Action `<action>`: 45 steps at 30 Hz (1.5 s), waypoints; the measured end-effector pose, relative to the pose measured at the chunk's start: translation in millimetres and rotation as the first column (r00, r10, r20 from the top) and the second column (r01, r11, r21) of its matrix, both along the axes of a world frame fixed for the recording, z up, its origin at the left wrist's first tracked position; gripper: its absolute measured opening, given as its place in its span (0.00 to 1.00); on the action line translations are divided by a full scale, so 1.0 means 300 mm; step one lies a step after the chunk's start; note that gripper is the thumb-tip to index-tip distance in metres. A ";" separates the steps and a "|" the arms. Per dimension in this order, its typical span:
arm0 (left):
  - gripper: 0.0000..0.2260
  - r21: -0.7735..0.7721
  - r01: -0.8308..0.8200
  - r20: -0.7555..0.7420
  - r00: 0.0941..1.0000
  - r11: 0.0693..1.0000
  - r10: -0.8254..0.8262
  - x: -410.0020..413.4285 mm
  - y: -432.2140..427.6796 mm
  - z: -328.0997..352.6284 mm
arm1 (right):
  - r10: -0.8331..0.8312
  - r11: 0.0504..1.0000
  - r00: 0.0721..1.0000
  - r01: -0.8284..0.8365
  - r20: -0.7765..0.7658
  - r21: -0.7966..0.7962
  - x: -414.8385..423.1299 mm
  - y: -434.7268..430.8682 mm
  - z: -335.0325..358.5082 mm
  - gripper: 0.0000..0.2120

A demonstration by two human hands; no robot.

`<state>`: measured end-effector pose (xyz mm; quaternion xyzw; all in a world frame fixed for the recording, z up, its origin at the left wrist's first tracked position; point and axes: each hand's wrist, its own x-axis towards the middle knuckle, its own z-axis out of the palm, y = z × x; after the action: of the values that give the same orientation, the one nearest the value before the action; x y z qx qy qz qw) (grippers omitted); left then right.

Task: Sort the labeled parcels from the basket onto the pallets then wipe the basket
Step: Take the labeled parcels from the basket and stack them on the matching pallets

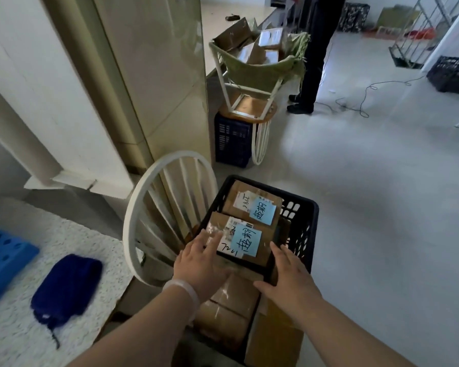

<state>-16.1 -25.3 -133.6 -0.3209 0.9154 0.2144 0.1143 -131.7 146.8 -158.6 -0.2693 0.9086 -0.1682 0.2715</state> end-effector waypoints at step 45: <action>0.39 0.210 -0.053 -0.177 0.980 0.976 0.091 -0.276 -0.094 0.123 | -0.272 0.859 0.850 0.426 0.451 -0.284 -0.279 -0.047 0.058 0.21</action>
<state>-98.9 -53.5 -96.7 -0.3190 0.8829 0.3405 0.0529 -215.2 132.8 -141.1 -0.1033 0.8196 -0.4360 0.3571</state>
